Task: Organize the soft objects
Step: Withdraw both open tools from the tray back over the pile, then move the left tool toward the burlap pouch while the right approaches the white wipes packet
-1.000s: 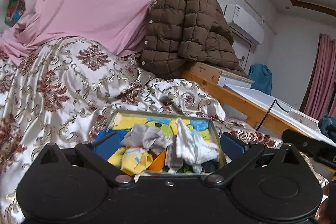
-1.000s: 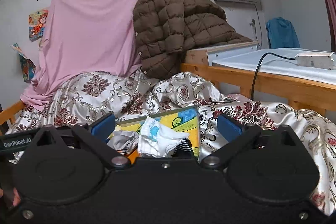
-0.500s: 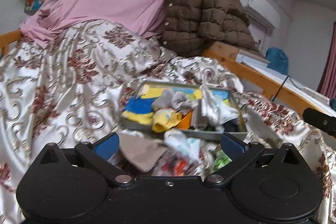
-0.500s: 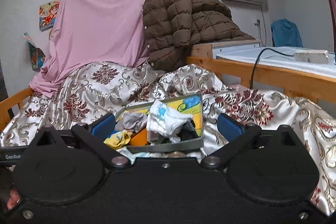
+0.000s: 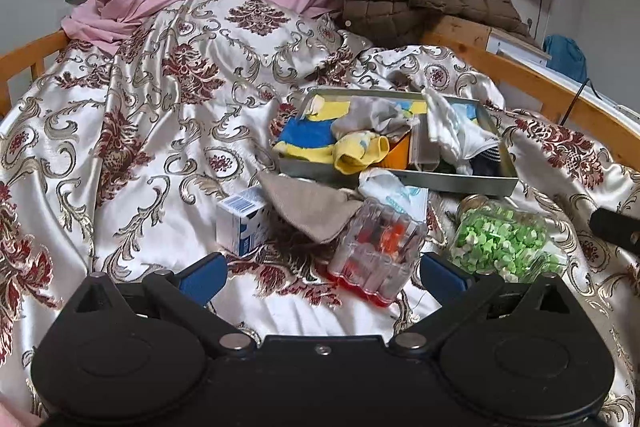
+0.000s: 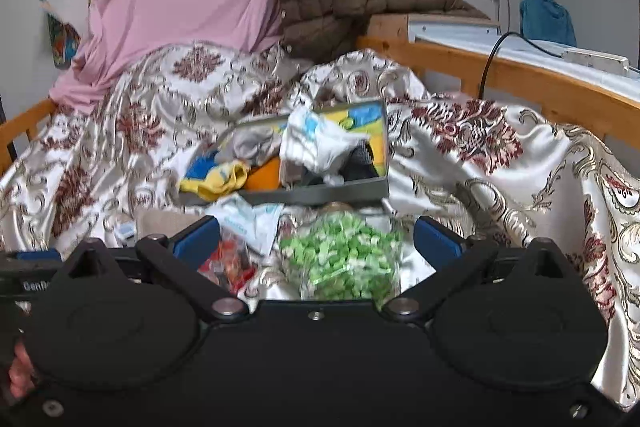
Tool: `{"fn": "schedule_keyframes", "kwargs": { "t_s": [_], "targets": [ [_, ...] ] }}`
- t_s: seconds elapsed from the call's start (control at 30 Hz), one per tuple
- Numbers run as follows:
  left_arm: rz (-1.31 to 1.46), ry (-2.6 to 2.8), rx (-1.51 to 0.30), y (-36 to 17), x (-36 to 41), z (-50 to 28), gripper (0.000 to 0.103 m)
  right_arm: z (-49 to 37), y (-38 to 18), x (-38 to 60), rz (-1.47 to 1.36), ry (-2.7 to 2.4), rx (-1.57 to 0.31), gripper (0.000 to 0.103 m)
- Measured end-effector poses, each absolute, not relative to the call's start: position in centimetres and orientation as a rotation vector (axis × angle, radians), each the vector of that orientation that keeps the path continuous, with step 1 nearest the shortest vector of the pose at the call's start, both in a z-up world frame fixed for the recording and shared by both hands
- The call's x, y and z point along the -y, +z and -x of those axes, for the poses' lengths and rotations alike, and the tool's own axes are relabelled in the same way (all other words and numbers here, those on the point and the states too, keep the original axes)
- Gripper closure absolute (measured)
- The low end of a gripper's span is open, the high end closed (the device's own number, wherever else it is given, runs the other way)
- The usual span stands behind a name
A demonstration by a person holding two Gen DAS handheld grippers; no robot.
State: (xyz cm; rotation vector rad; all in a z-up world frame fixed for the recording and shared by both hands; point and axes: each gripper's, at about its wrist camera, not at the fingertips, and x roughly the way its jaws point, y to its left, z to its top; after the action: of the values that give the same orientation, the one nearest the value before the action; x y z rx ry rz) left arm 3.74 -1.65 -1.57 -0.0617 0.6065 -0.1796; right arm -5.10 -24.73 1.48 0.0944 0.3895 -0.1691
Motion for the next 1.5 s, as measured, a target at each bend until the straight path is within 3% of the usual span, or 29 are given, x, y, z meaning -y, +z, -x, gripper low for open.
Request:
{"fn": "schedule_keyframes", "kwargs": {
  "t_s": [0.73, 1.5],
  "targets": [
    [0.076, -0.121, -0.733, -3.2, 1.4, -4.9, 0.001, 1.7, -1.7, 22.7, 0.019, -0.147, -0.559, 0.001],
    [0.071, -0.089, -0.768, -3.2, 1.2, -5.2, 0.001, -0.1, -2.5, 22.2, 0.064, -0.115, -0.562, 0.001]
  ]
}}
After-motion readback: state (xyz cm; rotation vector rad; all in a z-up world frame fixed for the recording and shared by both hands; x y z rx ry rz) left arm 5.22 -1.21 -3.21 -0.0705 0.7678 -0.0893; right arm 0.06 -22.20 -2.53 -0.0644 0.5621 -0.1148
